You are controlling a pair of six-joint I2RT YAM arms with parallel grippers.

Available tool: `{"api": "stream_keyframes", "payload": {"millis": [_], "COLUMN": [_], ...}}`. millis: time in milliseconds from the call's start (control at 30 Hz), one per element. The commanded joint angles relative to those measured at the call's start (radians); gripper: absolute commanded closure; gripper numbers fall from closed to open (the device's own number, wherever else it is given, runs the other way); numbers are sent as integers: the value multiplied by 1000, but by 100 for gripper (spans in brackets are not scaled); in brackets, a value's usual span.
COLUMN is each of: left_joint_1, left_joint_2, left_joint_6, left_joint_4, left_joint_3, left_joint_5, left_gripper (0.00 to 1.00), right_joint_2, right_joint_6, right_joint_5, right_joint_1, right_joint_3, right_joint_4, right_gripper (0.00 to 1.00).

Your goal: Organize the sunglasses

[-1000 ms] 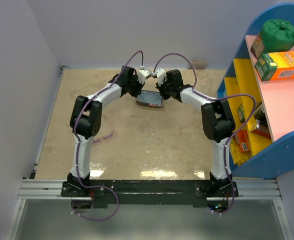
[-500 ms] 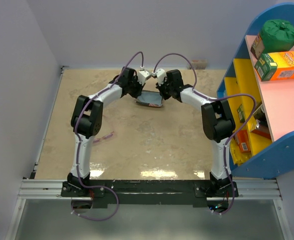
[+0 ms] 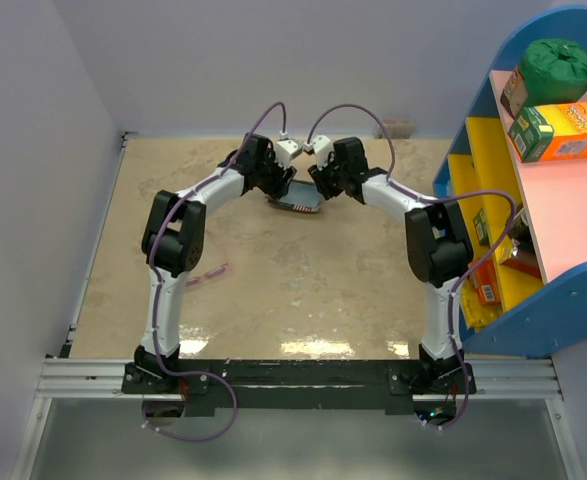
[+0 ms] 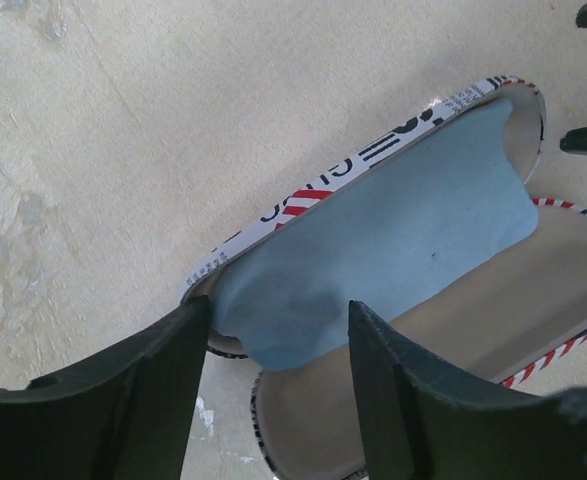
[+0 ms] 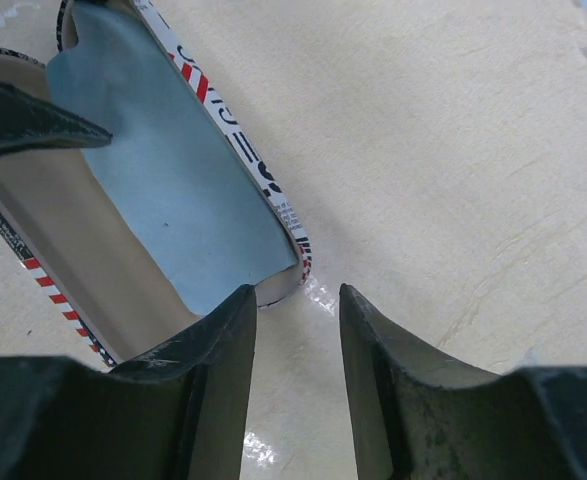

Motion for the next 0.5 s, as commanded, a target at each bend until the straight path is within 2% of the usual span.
{"api": "stream_keyframes", "payload": {"millis": [0, 200, 267, 333, 400, 467], "left_joint_1": [11, 22, 25, 31, 46, 66], "left_joint_2": [-57, -111, -129, -149, -181, -222], "left_joint_6": [-19, -10, -6, -10, -13, -15], "left_joint_4": [53, 50, 42, 41, 41, 39], "left_joint_3": [-7, -42, -51, -59, -76, -93], "left_joint_5": [-7, 13, 10, 7, 4, 8], "left_gripper": [35, 19, 17, 5, 0, 0], "right_joint_2": [-98, -172, -204, -248, -279, -331], "right_joint_6": [-17, -35, -41, -57, -77, -90], "right_joint_5": [24, 21, 11, -3, -29, -60], "right_joint_1": [-4, -4, -5, -7, -7, -5], "right_joint_3": [-1, -21, -23, -29, -35, -50], "right_joint_4": [15, -32, -72, -103, -170, -245], "right_gripper": [57, 50, 50, 50, 48, 47]}}
